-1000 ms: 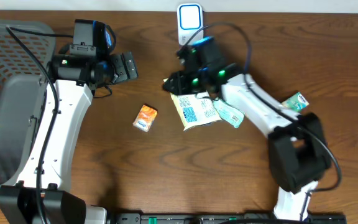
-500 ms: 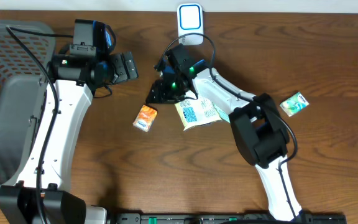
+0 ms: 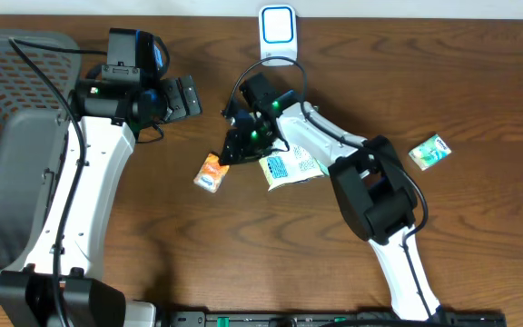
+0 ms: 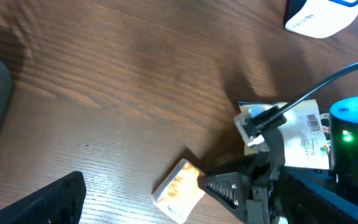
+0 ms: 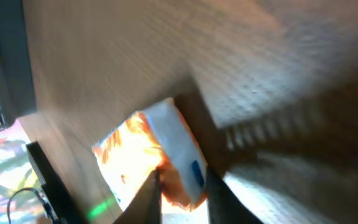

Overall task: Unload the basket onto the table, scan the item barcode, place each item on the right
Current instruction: 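Reach the right gripper left toward the orange tissue pack, then grasp the orange Kleenex tissue pack with the right gripper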

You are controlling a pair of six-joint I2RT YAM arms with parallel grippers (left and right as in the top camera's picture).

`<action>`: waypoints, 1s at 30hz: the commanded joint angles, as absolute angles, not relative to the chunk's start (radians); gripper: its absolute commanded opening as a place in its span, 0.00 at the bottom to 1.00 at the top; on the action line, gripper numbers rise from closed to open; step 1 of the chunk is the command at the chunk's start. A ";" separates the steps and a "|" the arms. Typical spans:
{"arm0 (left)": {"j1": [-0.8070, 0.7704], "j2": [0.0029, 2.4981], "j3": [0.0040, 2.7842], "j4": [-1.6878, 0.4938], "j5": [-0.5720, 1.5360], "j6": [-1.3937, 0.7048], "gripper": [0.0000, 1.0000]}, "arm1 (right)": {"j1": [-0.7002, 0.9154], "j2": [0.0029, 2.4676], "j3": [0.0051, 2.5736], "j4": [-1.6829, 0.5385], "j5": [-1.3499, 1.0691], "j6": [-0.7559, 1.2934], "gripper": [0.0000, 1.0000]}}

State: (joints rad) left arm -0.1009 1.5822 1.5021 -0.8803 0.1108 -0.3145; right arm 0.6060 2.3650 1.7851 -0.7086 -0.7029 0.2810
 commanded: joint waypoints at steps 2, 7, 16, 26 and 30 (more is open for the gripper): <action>-0.100 1.589 1.509 -0.882 0.120 -0.312 0.98 | 0.645 2.370 1.808 -0.713 -0.713 0.178 0.15; -0.100 1.589 1.509 -0.882 0.120 -0.312 0.98 | 0.661 2.370 1.805 -0.719 -0.657 0.178 0.25; -0.100 1.589 1.509 -0.882 0.120 -0.312 0.98 | 0.671 2.374 1.804 -0.737 -0.634 0.178 0.01; -0.100 1.589 1.509 -0.882 0.120 -0.312 0.98 | 0.613 2.313 1.805 -0.805 -0.584 0.198 0.01; -0.100 1.589 1.509 -0.882 0.120 -0.312 0.98 | 0.583 2.231 1.805 -0.851 -0.544 0.198 0.01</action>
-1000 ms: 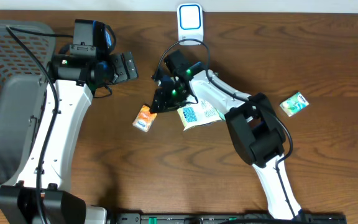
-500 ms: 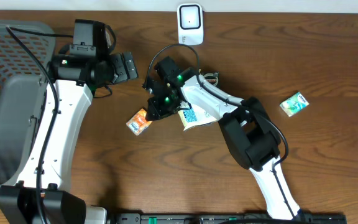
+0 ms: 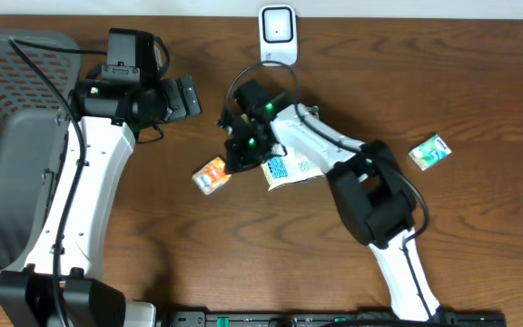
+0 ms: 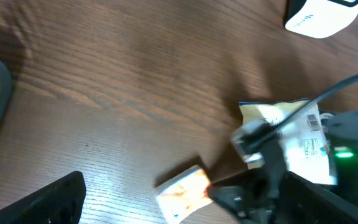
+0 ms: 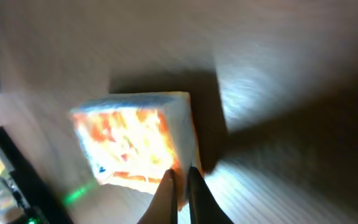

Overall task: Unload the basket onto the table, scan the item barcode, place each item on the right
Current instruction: 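Grasp the orange Kleenex tissue pack with the right gripper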

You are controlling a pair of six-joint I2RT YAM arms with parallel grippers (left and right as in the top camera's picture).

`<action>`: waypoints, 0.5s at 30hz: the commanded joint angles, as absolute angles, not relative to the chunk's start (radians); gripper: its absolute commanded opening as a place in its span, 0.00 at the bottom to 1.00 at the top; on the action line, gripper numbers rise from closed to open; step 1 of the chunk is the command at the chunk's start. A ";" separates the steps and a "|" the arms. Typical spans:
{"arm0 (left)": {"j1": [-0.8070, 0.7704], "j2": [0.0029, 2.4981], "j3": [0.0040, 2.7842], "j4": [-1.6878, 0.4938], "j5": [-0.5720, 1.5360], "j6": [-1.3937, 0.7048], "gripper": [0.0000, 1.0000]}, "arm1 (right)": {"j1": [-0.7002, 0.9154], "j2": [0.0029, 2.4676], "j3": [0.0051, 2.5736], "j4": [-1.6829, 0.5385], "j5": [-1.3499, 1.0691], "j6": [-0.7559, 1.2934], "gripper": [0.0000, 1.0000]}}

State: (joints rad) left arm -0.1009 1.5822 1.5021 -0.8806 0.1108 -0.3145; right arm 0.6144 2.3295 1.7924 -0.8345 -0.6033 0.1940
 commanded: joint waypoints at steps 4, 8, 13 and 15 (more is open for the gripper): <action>-0.100 1.589 1.509 -0.882 0.120 -0.312 0.98 | 0.560 2.156 1.805 -0.903 -0.540 0.224 0.01; -0.100 1.589 1.509 -0.882 0.120 -0.312 0.98 | 0.542 2.108 1.805 -0.933 -0.528 0.231 0.01; -0.100 1.589 1.509 -0.882 0.120 -0.312 0.98 | 0.531 2.120 1.804 -0.910 -0.526 0.108 0.11; -0.100 1.589 1.509 -0.882 0.120 -0.312 0.98 | 0.541 2.145 1.804 -0.884 -0.527 0.044 0.29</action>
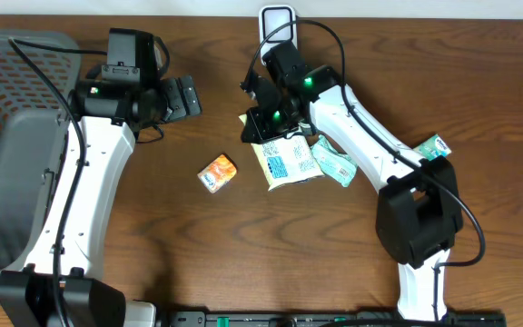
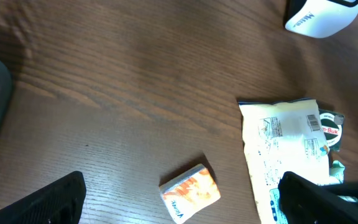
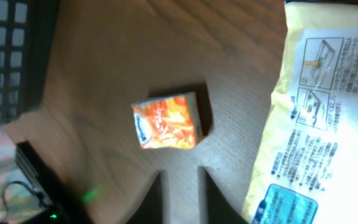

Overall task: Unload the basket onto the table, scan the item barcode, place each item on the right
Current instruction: 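Grasp the orange Kleenex tissue pack with the right gripper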

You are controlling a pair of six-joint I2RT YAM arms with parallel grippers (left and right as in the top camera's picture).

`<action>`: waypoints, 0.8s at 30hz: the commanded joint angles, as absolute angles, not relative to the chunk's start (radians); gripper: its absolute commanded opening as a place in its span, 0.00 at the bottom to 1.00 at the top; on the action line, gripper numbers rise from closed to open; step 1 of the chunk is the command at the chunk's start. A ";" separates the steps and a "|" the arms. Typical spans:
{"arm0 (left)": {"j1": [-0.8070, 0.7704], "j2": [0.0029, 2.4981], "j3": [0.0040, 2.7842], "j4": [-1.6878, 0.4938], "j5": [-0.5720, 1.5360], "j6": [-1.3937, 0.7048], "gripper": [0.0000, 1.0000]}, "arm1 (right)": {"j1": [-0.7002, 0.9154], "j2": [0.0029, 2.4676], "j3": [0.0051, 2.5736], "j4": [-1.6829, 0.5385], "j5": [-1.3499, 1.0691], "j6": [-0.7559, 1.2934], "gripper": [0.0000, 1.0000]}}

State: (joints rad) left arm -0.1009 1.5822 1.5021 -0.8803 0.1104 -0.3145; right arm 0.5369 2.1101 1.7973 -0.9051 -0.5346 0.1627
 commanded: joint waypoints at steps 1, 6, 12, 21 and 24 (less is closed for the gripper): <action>-0.100 1.589 1.509 -0.882 0.120 -0.312 0.98 | 0.550 2.160 1.804 -0.865 -0.526 0.000 0.37; -0.100 1.589 1.509 -0.882 0.120 -0.312 0.98 | 0.594 2.244 1.804 -0.742 -0.534 -0.120 0.53; -0.100 1.589 1.509 -0.882 0.120 -0.312 0.98 | 0.630 2.297 1.804 -0.639 -0.586 -0.155 0.48; -0.100 1.589 1.509 -0.882 0.120 -0.312 0.98 | 0.647 2.361 1.804 -0.630 -0.611 -0.155 0.48; -0.100 1.589 1.509 -0.882 0.120 -0.312 0.98 | 0.639 2.362 1.804 -0.637 -0.597 -0.155 0.47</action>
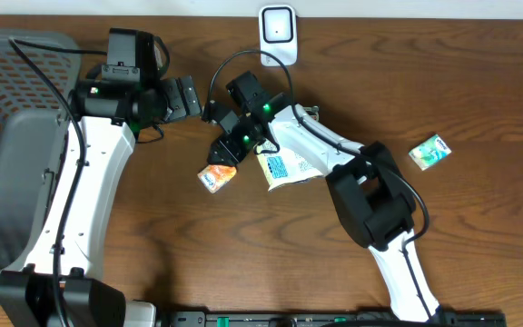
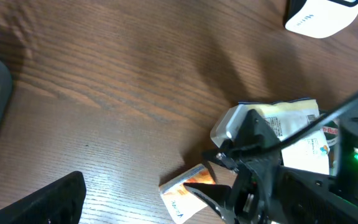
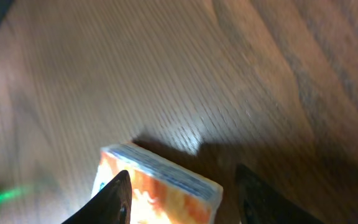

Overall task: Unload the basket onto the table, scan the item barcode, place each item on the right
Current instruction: 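Grasp the orange Kleenex tissue pack with the right gripper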

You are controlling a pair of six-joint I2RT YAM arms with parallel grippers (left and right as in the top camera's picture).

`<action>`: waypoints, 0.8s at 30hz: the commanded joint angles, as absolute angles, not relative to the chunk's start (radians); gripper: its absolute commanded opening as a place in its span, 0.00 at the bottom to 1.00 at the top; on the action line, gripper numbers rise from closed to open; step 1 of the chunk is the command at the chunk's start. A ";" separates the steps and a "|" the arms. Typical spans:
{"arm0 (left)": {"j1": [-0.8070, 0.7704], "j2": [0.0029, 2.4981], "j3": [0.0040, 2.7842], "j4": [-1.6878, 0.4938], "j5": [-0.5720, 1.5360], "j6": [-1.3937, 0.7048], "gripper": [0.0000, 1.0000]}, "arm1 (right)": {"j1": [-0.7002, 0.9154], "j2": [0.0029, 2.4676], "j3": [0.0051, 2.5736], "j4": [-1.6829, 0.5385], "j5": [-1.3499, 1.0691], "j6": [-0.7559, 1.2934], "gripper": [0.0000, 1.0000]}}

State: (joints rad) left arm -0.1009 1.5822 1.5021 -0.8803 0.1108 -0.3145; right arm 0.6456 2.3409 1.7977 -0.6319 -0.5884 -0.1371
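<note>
A small orange-and-white box lies on the wood table, left of a yellow printed packet. My right gripper is low over the box, open. In the right wrist view the box sits between its spread fingers, apart from the right one. The left wrist view shows that same box under the right arm. The white scanner stands at the table's far edge. My left gripper hangs open, well left of the scanner, holding nothing.
A grey mesh basket fills the left side. A small green packet lies far right. A green-and-white packet is partly hidden under the right arm beside the yellow one. The right arm's cable loops near the scanner.
My right gripper was up by the top of the yellow packet with its jaws nearly together; now it is down at the orange box with jaws spread wide around it. The box has not moved.
At first my right gripper was at the orange box with narrow jaws. A second later the box lay turned to a new angle, the gripper still against it. Then the gripper was away near the yellow packet. Now it straddles the box, open. The left arm stayed still.
</note>
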 commanded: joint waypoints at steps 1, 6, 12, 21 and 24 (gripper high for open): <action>-0.100 1.589 1.509 -0.882 0.120 -0.312 0.98 | 0.638 2.362 1.805 -0.640 -0.596 -0.155 0.48; -0.100 1.589 1.509 -0.882 0.120 -0.312 0.98 | 0.635 2.362 1.804 -0.674 -0.582 -0.155 0.46; -0.100 1.589 1.509 -0.882 0.120 -0.312 0.98 | 0.640 2.362 1.804 -0.753 -0.583 -0.154 0.39; -0.100 1.589 1.509 -0.882 0.120 -0.312 0.98 | 0.604 2.362 1.805 -0.806 -0.667 -0.089 0.30; -0.100 1.589 1.509 -0.882 0.120 -0.312 0.98 | 0.593 2.362 1.805 -0.846 -0.669 -0.083 0.31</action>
State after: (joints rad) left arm -0.1009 1.5822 1.5021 -0.8806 0.1108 -0.3145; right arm 0.6132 2.3562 1.7992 -0.8257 -0.6376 -0.1017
